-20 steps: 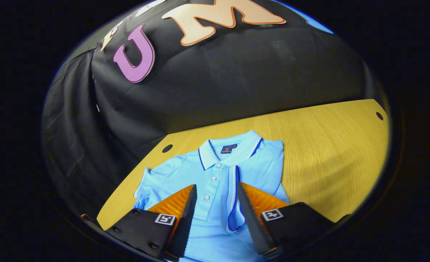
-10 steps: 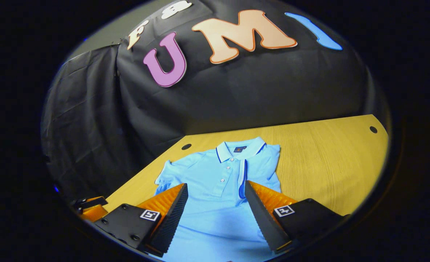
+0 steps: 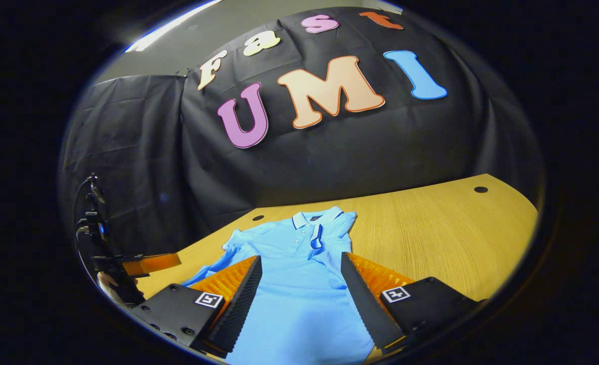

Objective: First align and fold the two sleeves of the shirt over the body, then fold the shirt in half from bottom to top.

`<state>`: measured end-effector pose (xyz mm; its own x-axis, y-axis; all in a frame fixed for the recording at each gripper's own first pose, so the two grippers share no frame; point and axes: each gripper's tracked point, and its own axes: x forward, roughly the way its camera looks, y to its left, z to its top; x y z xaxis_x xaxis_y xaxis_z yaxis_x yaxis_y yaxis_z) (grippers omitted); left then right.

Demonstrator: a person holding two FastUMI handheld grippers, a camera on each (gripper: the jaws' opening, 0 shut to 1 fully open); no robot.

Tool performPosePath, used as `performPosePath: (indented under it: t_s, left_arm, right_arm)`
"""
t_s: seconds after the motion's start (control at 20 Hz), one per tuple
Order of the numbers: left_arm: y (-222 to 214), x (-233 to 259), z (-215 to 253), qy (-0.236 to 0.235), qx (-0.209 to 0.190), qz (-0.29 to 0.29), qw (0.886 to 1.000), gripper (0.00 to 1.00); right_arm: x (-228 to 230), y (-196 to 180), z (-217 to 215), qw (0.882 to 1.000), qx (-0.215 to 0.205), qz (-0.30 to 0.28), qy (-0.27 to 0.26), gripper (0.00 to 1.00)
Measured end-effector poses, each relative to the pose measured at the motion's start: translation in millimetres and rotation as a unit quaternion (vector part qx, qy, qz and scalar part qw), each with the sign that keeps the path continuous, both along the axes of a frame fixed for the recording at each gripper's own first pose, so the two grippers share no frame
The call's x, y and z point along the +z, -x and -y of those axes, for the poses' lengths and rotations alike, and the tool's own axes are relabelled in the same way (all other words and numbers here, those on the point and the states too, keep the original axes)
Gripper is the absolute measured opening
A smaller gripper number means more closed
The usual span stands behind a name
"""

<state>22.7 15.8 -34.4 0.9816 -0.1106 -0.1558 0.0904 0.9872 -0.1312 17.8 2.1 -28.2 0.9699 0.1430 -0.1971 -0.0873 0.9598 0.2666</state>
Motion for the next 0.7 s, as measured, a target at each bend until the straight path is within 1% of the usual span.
performPosePath:
  t_s: [0.2,0.3,0.35,0.5,0.6,0.7]
  left_arm:
    - [-21.2,3.5,-22.8,-0.028,0.025,0.002,0.999,0.95]
    - [-40.6,8.7,-29.5,-0.035,0.023,-0.006,0.999,0.94]
    - [-54.2,14.6,-30.8,-0.034,0.018,-0.008,0.999,0.95]
    - [-97.2,18.5,-41.9,-0.036,0.017,-0.039,0.998,0.94]
    - [-125.0,20.9,-43.5,-0.032,0.010,-0.058,0.998,0.95]
    - [-153.0,20.0,-51.4,-0.036,0.018,-0.075,0.996,0.94]
  right_arm:
    - [8.2,9.0,14.0,0.999,-0.019,0.015,0.022,0.97]
    - [8.6,15.9,17.7,0.999,-0.023,0.014,0.029,0.98]
    - [11.1,17.7,18.5,0.999,-0.023,0.014,0.032,0.97]
    - [18.8,20.3,24.3,0.999,-0.024,0.025,0.036,0.97]
    - [15.1,21.3,36.0,0.999,-0.036,0.020,0.033,0.97]
    - [14.0,20.6,46.7,0.998,-0.047,0.018,0.028,0.97]
